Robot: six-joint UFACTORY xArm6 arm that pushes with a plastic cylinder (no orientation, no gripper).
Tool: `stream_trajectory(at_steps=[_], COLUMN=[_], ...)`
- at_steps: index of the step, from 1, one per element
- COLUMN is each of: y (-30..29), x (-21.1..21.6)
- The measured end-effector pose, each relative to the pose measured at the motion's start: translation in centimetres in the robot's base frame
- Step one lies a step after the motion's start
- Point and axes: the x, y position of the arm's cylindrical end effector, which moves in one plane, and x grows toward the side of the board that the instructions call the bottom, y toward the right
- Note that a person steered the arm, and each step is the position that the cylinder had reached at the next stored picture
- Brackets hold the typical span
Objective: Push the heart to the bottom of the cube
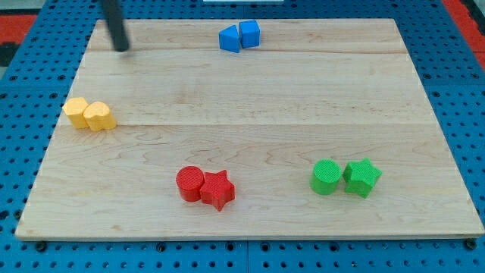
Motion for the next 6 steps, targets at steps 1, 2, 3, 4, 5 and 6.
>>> stream_trajectory(at_steps=[1, 2, 3, 4, 5, 6], y=[-4.2, -3.7, 1.3, 13.2, 18.0, 19.1], x=[7.8, 11.2, 16.6, 15.8, 17.2, 18.4])
